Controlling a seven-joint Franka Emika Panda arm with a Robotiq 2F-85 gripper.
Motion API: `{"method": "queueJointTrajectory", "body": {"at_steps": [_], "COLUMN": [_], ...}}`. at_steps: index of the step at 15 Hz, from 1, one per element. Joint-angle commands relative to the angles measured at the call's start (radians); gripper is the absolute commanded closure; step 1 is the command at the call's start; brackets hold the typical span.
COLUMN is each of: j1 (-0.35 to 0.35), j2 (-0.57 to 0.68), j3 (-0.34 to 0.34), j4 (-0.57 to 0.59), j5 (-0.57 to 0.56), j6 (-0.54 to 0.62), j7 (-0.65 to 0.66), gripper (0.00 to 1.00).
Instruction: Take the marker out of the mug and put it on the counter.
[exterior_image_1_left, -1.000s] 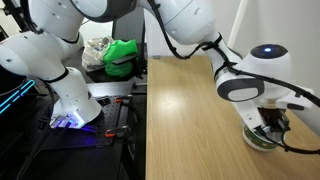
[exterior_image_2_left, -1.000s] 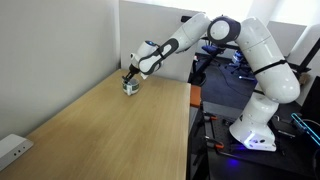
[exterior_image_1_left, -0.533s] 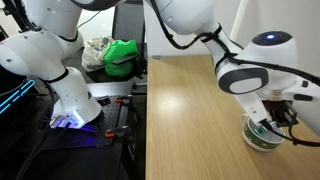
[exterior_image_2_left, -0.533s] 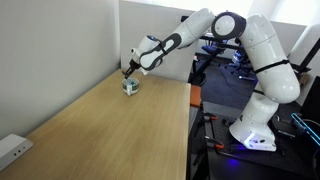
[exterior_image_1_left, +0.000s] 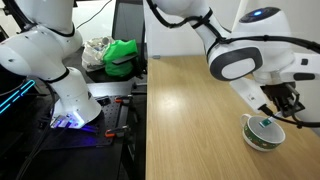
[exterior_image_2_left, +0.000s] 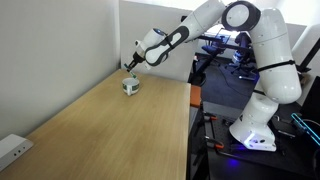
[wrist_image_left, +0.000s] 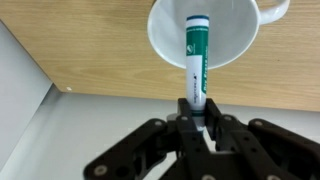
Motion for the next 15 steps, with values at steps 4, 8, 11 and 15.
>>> {"method": "queueJointTrajectory", "body": {"at_steps": [4,8,11,15], "j1": [0.064,0.065,0.058,0.006], "j2": [-0.173,-0.244,-0.296,-0.328], "j3": [-0.046,-0.005,0.035,0.152], "j4": [-0.199,-0.268,-0.312,-0.345], "j5": [-0.027,-0.009,-0.008,0.017], "j6": [0.107,0.095,0.071,0.024], "j7": [0.024,-0.003,-0.017,-0.069], "gripper": [0.95,0.95,0.95,0.95]}}
